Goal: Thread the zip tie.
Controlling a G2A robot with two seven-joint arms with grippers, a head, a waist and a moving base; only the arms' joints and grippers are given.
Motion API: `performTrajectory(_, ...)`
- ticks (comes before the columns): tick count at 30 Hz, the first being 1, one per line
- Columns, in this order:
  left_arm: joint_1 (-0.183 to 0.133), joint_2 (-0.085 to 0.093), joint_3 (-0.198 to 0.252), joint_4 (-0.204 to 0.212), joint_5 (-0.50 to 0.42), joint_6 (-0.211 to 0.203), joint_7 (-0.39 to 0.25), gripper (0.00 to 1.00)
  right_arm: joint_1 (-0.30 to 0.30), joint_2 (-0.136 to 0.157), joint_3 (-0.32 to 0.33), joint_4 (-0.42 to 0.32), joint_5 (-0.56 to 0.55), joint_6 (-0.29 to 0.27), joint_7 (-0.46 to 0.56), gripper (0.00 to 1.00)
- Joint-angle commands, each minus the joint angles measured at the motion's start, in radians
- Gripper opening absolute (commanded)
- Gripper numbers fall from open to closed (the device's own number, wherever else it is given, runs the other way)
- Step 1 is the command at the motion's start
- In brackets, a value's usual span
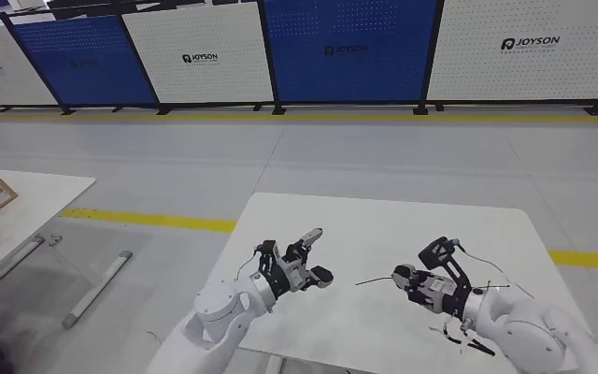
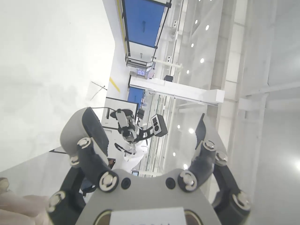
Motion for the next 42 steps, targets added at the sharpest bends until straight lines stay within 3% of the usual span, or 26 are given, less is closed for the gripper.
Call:
performTrajectory(1, 0.001, 0.000, -0.001, 0.000, 0.000, 0.000, -0.003, 1.00, 0.000, 0.000, 0.000, 0.000, -0.001, 0.000, 0.000, 0.00)
performTrajectory(4, 0.001, 0.000, -0.001, 0.000, 0.000, 0.000, -0.003, 1.00, 0.000, 0.000, 0.000, 0.000, -0.001, 0.000, 0.000, 0.00)
performTrajectory(9, -0.007, 0.004, 0.055, 0.035, -0.014, 0.000, -0.043, 1.00, -0.001, -0.009, -0.032, -0.021, -0.234, 0.016, -0.135, 0.00)
performTrajectory(14, -0.031, 0.015, 0.128, 0.077, -0.042, 0.000, -0.058, 1.00, 0.004, -0.019, -0.092, -0.041, -0.445, -0.035, -0.234, 0.00)
performTrajectory(16, -0.055, 0.020, 0.166, 0.108, -0.094, 0.000, -0.060, 1.00, 0.005, -0.024, -0.111, -0.044, -0.500, -0.046, -0.255, 0.00)
performTrajectory(19, -0.096, 0.020, 0.170, 0.128, -0.153, 0.000, 0.014, 1.00, 0.005, -0.027, -0.121, -0.040, -0.503, -0.049, -0.261, 0.00)
performTrajectory(27, -0.095, 0.020, 0.174, 0.131, -0.155, 0.000, 0.015, 1.00, 0.005, -0.027, -0.121, -0.040, -0.503, -0.049, -0.261, 0.00)
performTrajectory(32, -0.129, 0.019, 0.240, 0.184, -0.194, 0.000, 0.021, 1.00, 0.007, -0.026, -0.140, -0.057, -0.626, -0.049, -0.315, 0.00)
performTrajectory(34, -0.153, 0.024, 0.287, 0.227, -0.251, 0.000, 0.022, 1.00, 0.004, -0.025, -0.142, -0.072, -0.710, -0.043, -0.335, 0.00)
performTrajectory(35, -0.172, 0.029, 0.298, 0.237, -0.259, 0.000, 0.051, 1.00, -0.004, -0.026, -0.143, -0.079, -0.731, -0.032, -0.350, 0.00)
performTrajectory(36, -0.186, 0.031, 0.299, 0.233, -0.253, 0.000, 0.077, 1.00, -0.014, -0.027, -0.145, -0.090, -0.729, -0.041, -0.365, 0.00)
performTrajectory(42, -0.186, 0.031, 0.299, 0.233, -0.253, 0.000, 0.077, 1.00, -0.014, -0.027, -0.145, -0.090, -0.729, -0.041, -0.365, 0.00)
